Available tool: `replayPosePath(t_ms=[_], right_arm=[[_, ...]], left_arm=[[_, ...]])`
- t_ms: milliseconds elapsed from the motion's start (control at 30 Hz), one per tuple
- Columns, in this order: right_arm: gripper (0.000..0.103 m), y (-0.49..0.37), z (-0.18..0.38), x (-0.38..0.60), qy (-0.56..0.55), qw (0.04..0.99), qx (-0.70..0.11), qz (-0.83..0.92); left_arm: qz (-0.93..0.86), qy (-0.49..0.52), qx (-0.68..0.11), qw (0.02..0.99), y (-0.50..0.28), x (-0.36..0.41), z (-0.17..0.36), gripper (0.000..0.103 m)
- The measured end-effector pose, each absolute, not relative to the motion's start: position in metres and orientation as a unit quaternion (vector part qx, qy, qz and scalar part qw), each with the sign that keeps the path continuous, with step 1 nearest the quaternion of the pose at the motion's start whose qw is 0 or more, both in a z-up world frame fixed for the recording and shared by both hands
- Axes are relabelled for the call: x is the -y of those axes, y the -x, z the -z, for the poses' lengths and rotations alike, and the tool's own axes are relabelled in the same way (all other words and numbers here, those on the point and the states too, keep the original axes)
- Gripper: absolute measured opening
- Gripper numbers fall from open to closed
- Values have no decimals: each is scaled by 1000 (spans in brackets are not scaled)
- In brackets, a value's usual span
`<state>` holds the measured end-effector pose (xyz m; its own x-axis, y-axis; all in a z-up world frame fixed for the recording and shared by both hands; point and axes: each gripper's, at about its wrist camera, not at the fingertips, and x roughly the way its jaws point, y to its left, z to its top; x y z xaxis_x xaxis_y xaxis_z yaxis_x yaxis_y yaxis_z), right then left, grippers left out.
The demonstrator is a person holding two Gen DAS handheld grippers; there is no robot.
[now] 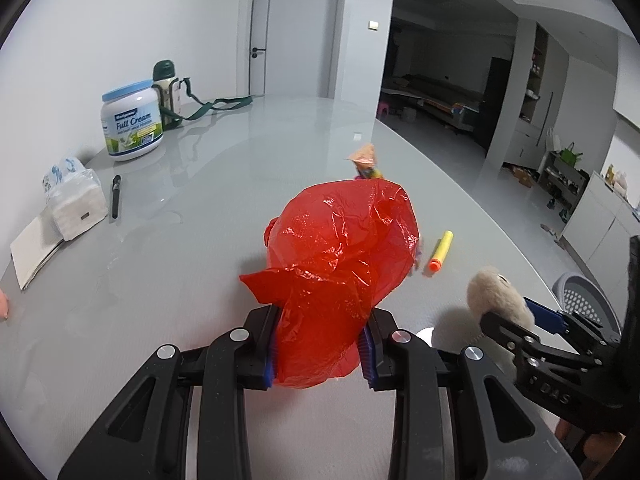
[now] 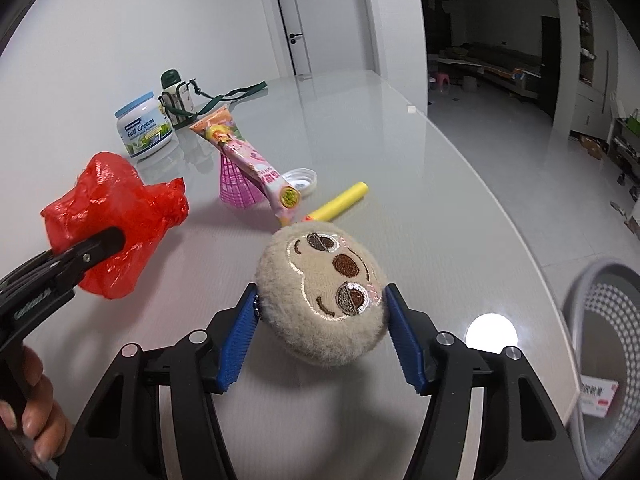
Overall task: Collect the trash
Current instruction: 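Carry the bag with the left tool while the right carries the sloth to the basket, then open both tools to drop the bag and sloth into the basket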
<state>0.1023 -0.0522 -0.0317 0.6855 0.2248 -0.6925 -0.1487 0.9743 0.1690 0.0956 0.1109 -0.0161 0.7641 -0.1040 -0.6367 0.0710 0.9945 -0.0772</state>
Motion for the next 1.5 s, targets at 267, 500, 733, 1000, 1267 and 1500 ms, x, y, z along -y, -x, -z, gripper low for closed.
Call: replayPosePath(t_ms=[267,500,733,1000,1267,1500], right_arm=[[60,-64,24,77,-61,924,-369,-84],[60,-28,19,114,-82,930,-354,-64],[60,13,16,179,-119,936,-331,-11],[60,57,25,259,-143,934,-317,81],[60,71,46,315,-177,920,-326,126],[60,68,59,345,-200,912,-334,132]], left_arm=[[77,21,-342,936,-69,-85,12,31],[116,18,-352,929,-48,-43,9,31],[164,-5,-356,920,-32,17,7,31],[231,-42,-371,898,-25,102,16,31],[279,-84,-384,876,-30,175,29,31],[302,-113,-401,857,-42,222,45,31]])
